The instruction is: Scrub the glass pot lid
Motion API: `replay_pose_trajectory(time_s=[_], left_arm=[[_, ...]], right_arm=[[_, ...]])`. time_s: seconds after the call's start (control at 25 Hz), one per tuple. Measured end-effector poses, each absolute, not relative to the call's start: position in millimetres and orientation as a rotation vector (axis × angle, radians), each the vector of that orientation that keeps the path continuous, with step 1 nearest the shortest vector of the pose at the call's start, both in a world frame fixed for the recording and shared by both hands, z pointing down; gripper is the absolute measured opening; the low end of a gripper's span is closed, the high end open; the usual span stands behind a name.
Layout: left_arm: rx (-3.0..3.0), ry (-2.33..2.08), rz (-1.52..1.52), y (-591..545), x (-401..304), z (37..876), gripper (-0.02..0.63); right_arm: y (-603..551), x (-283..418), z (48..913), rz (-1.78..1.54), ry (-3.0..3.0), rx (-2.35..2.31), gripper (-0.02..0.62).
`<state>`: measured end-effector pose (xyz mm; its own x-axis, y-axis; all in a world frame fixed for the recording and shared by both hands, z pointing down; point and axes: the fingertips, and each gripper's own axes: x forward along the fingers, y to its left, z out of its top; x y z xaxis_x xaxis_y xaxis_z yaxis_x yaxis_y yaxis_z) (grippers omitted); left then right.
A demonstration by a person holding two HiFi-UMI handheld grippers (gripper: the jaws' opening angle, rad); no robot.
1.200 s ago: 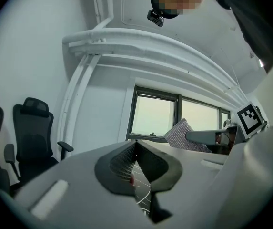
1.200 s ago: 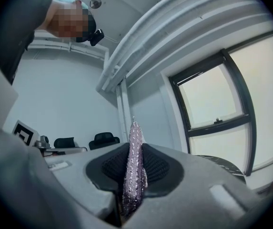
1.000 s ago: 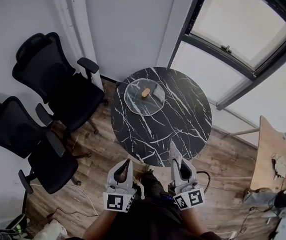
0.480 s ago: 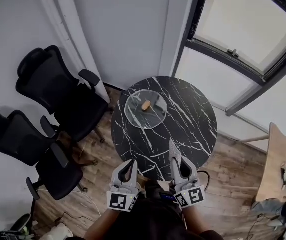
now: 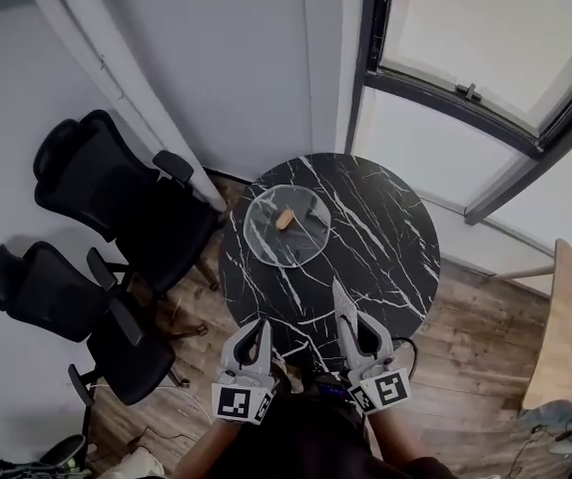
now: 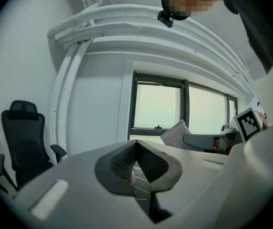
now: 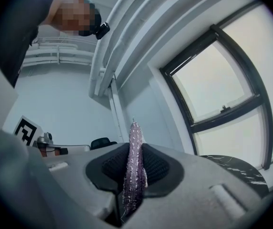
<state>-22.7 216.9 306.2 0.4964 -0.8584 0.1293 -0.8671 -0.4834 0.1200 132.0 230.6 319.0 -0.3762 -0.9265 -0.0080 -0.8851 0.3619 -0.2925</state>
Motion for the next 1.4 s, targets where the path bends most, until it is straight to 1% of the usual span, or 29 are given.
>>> replay_pose_trajectory(time_s=[0.36, 0.76, 1.16, 1.24, 1.32, 1.36, 1.4], left_arm=[[2.533, -1.446, 0.120, 164.3, -27.0, 336.0, 0.003], [2.612, -1.197, 0.166, 62.0, -34.7, 378.5, 0.003], [2.599, -1.106, 0.315, -9.3, -36.9, 452.2, 0.005], [2.610, -1.076, 0.349, -21.0, -31.5, 471.1, 0.021], [2.621, -1.023, 0.389, -31.0, -22.9, 492.0, 0.053], [2.623, -0.986, 0.404, -34.5, -18.0, 502.9, 0.084], [2.619, -0.955, 0.417, -37.3, -14.1, 513.9, 0.130]], right_arm=[[199.1, 140.8, 339.9, -0.384, 2.436, -1.738, 0.080], [135.6, 127.2, 360.7, -0.437, 2.344, -1.943, 0.080], [63.3, 118.3, 410.6, -0.557, 2.334, -2.012, 0.080], [51.6, 117.7, 426.3, -0.581, 2.353, -2.012, 0.080], [39.8, 118.4, 443.6, -0.602, 2.376, -2.009, 0.080], [34.7, 119.0, 452.1, -0.614, 2.384, -2.007, 0.080], [30.3, 119.5, 460.3, -0.627, 2.390, -2.006, 0.080]])
